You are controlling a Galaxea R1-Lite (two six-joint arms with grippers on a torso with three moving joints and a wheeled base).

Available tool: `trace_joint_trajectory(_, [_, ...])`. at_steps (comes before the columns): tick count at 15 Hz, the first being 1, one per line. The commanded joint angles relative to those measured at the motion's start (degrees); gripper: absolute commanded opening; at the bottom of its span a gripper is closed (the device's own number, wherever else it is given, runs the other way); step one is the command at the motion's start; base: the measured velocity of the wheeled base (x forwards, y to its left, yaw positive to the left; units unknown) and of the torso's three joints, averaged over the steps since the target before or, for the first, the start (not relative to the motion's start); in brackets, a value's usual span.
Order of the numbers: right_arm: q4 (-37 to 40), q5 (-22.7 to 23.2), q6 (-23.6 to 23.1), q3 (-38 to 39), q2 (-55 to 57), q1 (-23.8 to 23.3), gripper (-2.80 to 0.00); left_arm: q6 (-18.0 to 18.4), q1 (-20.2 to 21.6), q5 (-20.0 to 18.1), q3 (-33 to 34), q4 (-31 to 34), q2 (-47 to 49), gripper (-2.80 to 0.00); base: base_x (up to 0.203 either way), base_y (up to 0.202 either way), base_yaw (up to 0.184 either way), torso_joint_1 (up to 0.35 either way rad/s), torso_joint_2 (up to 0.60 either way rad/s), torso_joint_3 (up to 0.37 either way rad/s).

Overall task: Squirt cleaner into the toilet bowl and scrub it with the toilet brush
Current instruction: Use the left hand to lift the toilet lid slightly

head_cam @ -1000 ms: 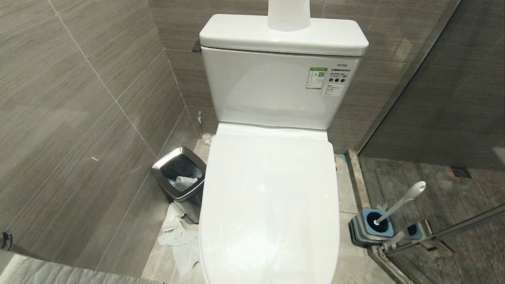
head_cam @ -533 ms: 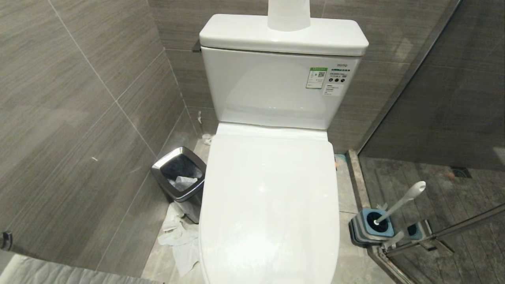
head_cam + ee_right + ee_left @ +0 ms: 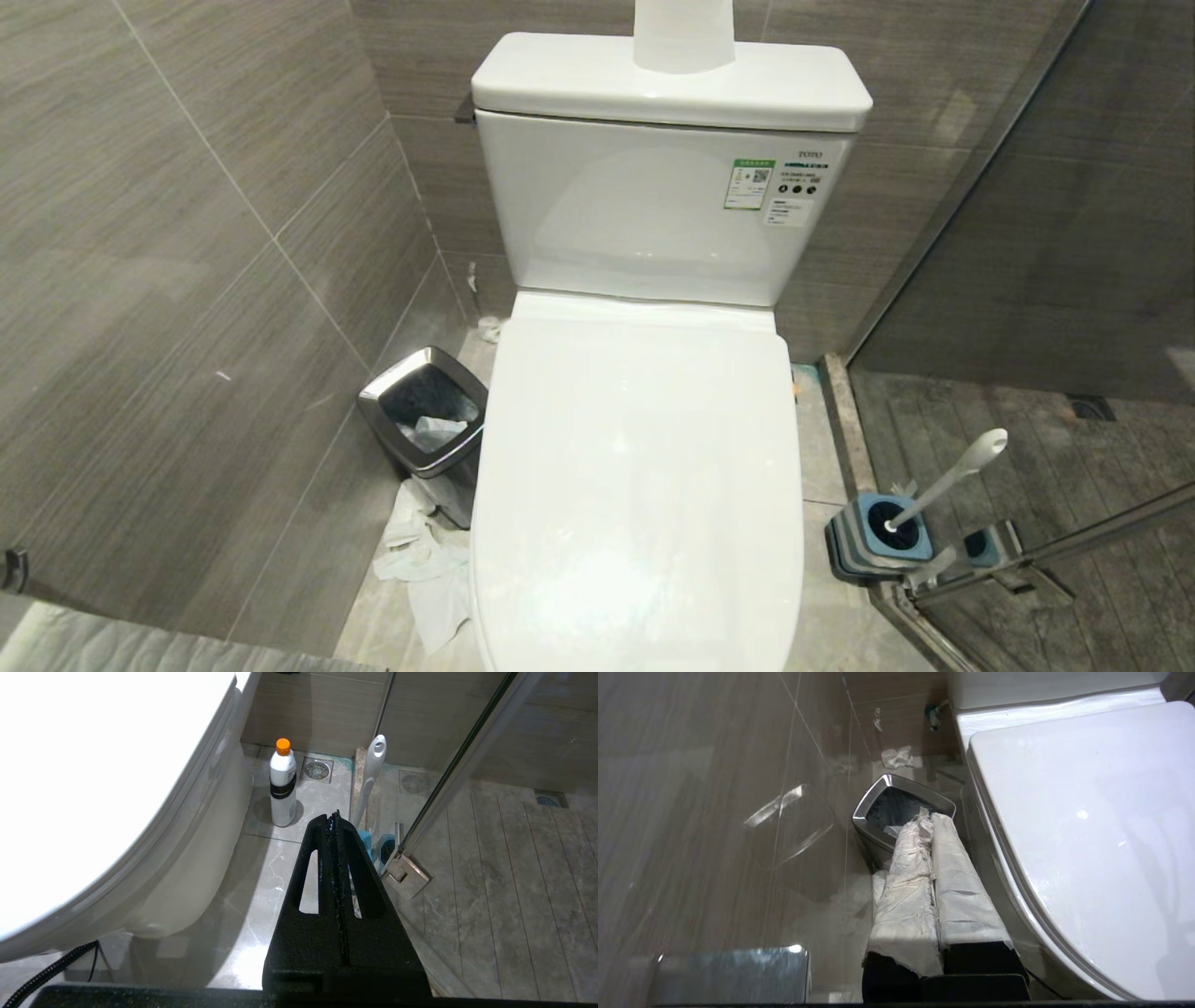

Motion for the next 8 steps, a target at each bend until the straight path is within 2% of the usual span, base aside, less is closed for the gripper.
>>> trace_joint_trajectory(1, [-0.03, 0.0, 0.02, 1.41, 0.0, 0.01, -2.8, 0.06, -0.02, -0.45, -2.37, 0.05, 6.76, -2.8, 0.0, 0.0, 0.0, 0.0, 0.0, 0.0])
trace_joint_trajectory(5, [-0.03, 0.0, 0.02, 1.42, -0.09, 0.01, -2.8, 2.34, -0.42, -1.14, -5.1, -0.23, 15.73, -2.8, 0.0, 0.0, 0.0, 0.0, 0.0, 0.0])
trace_joint_trajectory(8, [-0.03, 0.0, 0.02, 1.49, 0.0, 0.01, -2.8, 2.82, -3.73, -1.14, -5.12, -1.96, 21.16, -2.8, 0.0, 0.0, 0.0, 0.0, 0.0, 0.0])
